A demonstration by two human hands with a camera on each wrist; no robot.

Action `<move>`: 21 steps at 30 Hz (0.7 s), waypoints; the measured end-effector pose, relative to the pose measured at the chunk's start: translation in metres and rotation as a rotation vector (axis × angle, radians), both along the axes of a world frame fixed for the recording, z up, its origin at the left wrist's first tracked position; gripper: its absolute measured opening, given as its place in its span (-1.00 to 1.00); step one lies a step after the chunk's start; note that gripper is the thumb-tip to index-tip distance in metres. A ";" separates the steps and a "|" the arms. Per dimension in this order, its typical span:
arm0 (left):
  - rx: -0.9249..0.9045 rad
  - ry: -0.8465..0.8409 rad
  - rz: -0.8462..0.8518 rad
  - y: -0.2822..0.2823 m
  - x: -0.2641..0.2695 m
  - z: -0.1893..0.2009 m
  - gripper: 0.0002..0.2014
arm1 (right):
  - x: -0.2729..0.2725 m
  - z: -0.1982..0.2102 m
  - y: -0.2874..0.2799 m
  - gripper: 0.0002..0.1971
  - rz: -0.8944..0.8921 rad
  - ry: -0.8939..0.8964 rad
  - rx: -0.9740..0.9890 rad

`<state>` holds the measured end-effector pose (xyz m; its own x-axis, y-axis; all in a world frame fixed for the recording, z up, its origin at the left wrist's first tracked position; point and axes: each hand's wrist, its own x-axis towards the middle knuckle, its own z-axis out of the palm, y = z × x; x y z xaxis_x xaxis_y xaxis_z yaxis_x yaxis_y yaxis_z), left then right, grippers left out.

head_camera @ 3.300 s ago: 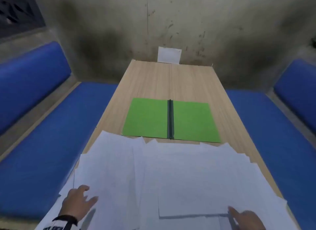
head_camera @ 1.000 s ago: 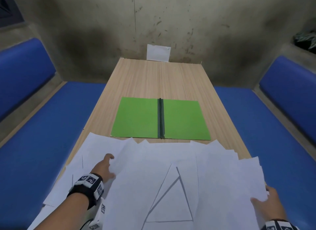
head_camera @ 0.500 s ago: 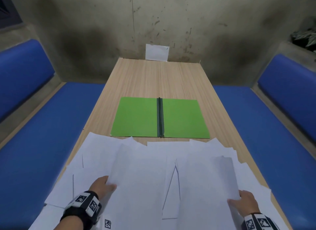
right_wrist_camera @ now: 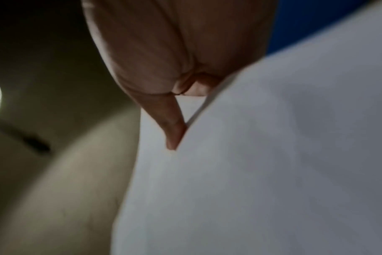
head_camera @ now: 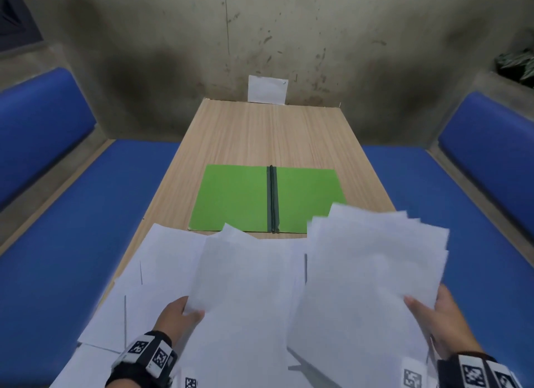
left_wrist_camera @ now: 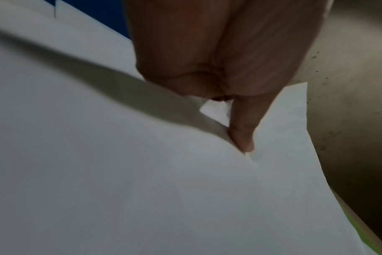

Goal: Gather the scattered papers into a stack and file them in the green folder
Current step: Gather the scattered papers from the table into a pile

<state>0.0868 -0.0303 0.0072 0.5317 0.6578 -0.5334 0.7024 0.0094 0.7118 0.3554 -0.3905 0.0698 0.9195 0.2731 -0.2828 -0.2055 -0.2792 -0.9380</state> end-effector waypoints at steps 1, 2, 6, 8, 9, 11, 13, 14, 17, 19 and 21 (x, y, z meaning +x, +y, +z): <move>-0.011 -0.023 0.031 -0.002 0.000 0.002 -0.82 | -0.001 0.008 0.003 -0.58 -0.001 0.032 0.126; -0.024 -0.048 0.057 -0.005 0.001 0.005 -0.81 | -0.005 0.015 0.008 -0.63 0.006 0.086 0.249; -0.094 -0.162 0.087 -0.020 0.011 0.015 -0.82 | -0.023 0.000 0.037 -0.60 0.027 0.308 0.469; -0.129 -0.214 0.064 -0.029 0.018 0.022 -0.80 | -0.038 -0.012 0.055 -0.61 0.051 0.368 0.408; -0.145 -0.229 0.041 -0.033 0.022 0.025 -0.79 | -0.044 -0.017 0.062 -0.64 0.062 0.382 0.372; -0.187 -0.260 0.001 -0.040 0.027 0.032 -0.77 | -0.056 -0.023 0.077 -0.71 0.096 0.397 0.305; -0.242 -0.300 -0.003 -0.047 0.031 0.040 -0.70 | -0.064 -0.022 0.085 -0.71 0.102 0.424 0.265; -0.256 -0.313 -0.008 -0.050 0.031 0.043 -0.66 | -0.066 -0.021 0.089 -0.61 0.123 0.429 0.233; -0.268 -0.339 0.004 -0.054 0.031 0.050 -0.57 | -0.064 -0.030 0.090 0.02 0.203 0.450 0.215; -0.332 -0.411 0.020 -0.052 0.028 0.054 -0.35 | -0.063 -0.030 0.091 0.03 0.206 0.434 0.229; -0.290 -0.472 -0.066 -0.052 0.028 0.056 -0.22 | -0.062 -0.019 0.096 -0.06 0.187 0.327 0.239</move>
<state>0.1152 -0.0828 0.0636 0.7921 0.4764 -0.3816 0.3136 0.2186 0.9240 0.2931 -0.2948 0.0507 0.7211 0.5190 -0.4591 -0.4684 -0.1232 -0.8749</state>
